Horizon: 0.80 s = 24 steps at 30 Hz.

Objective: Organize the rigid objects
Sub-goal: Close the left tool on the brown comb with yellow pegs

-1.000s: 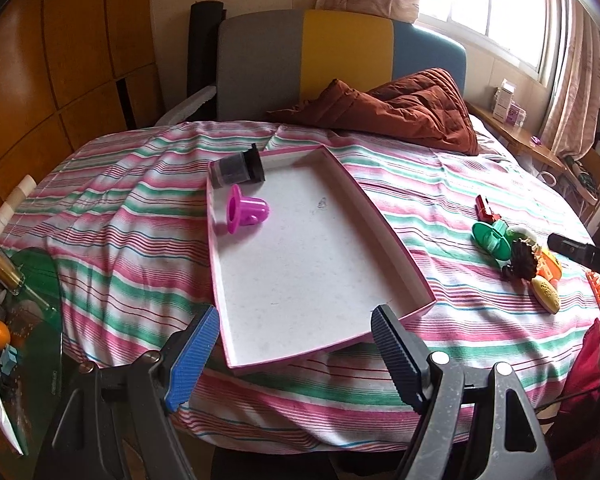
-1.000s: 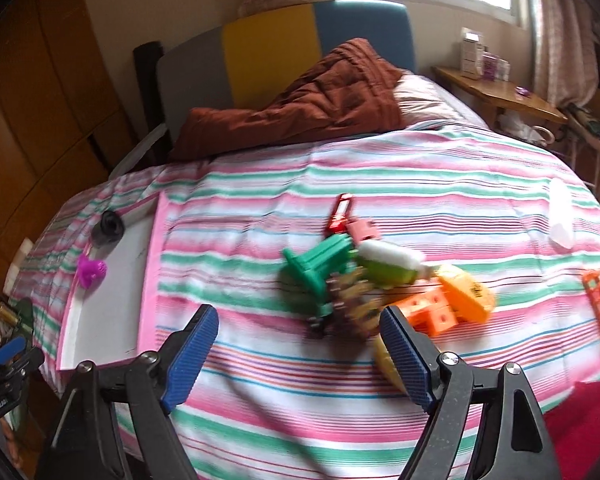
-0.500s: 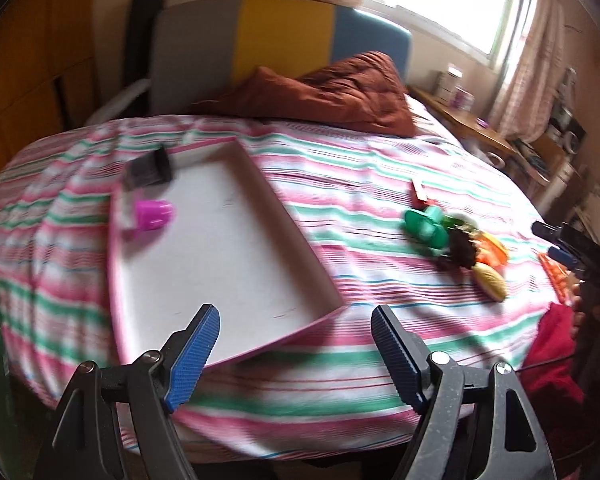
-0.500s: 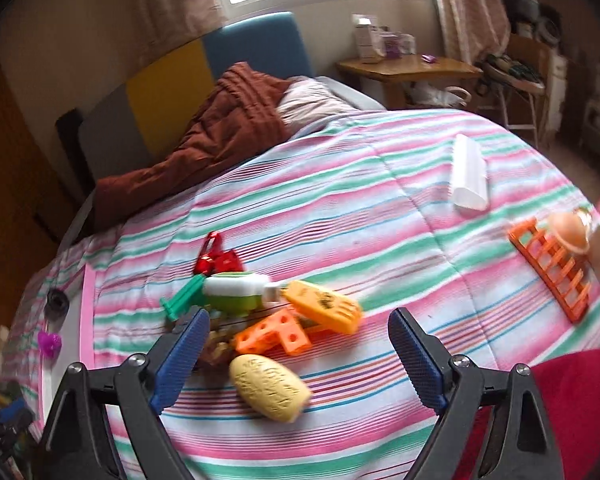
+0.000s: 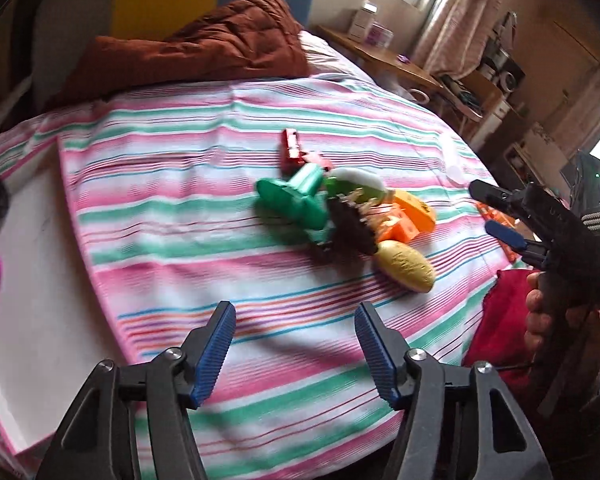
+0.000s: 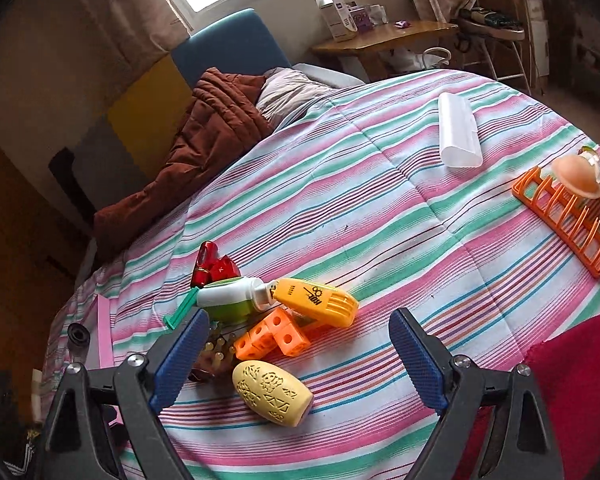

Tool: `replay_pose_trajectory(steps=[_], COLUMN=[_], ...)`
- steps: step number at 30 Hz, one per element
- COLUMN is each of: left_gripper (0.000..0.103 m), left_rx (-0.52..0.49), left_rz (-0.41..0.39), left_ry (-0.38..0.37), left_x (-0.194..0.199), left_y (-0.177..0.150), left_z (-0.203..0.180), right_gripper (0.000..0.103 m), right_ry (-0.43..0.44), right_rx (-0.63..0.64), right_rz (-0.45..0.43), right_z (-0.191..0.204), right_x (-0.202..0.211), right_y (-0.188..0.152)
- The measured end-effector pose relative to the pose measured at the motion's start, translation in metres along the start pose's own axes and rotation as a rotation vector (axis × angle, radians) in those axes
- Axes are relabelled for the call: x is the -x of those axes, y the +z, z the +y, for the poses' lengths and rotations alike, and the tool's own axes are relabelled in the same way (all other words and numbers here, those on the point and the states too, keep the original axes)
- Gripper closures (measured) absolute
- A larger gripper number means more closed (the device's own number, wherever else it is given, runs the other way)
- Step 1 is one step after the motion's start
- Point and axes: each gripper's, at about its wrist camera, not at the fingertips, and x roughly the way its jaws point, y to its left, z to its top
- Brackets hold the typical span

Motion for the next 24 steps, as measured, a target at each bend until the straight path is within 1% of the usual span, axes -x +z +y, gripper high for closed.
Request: replay_pose_trajectory(steps=[3, 6, 12, 14, 17, 18, 19, 20, 22, 23, 24], left_gripper=[0.044, 0.044, 0.044, 0.044, 0.043, 0.045, 0.051, 0.053, 0.058, 0.058, 0.064], left_rx=[-0.024, -0.043, 0.016, 0.029, 0.04, 0.045, 0.047, 0.046, 0.025, 0.01, -0.004], left_rz=[0.016, 0.031, 0.071, 0.09, 0.089, 0.087, 0.089, 0.092, 0.072, 0.064, 0.058], left_ry=[-0.026, -0.041, -0.082, -0.077, -0.069, -0.081, -0.089, -0.096, -0.113, -0.115, -0.115], left_x=[-0.016, -0.034, -0.069, -0.08, -0.099, -0.102, -0.106, -0.108, -0.102, -0.099, -0.094], left_y=[0.015, 0.029, 0.051, 0.057, 0.063, 0.064, 0.064, 0.064, 0.061, 0.06, 0.059], left_z=[-0.015, -0.026, -0.036, -0.038, -0.036, -0.034, -0.032, -0.031, -0.03, -0.03, -0.03], right_gripper=[0.011, 0.009, 0.009, 0.009, 0.009, 0.009, 0.009, 0.009, 0.009, 0.009, 0.009], right_ry=[0.006, 0.019, 0.034, 0.041, 0.041, 0.04, 0.039, 0.037, 0.035, 0.033, 0.03], right_rx=[0.006, -0.01, -0.03, -0.031, -0.028, -0.027, -0.024, -0.022, -0.017, -0.013, -0.008], right_rz=[-0.003, 0.003, 0.019, 0.02, 0.021, 0.021, 0.021, 0.022, 0.024, 0.025, 0.028], right_z=[0.002, 0.0, -0.003, -0.003, -0.002, -0.002, -0.002, -0.001, -0.001, 0.0, 0.001], right_x=[0.002, 0.002, 0.0, 0.001, 0.0, 0.0, 0.0, -0.001, -0.001, -0.002, -0.003], right_y=[0.001, 0.001, 0.002, 0.002, 0.002, 0.002, 0.002, 0.002, 0.001, 0.001, 0.001])
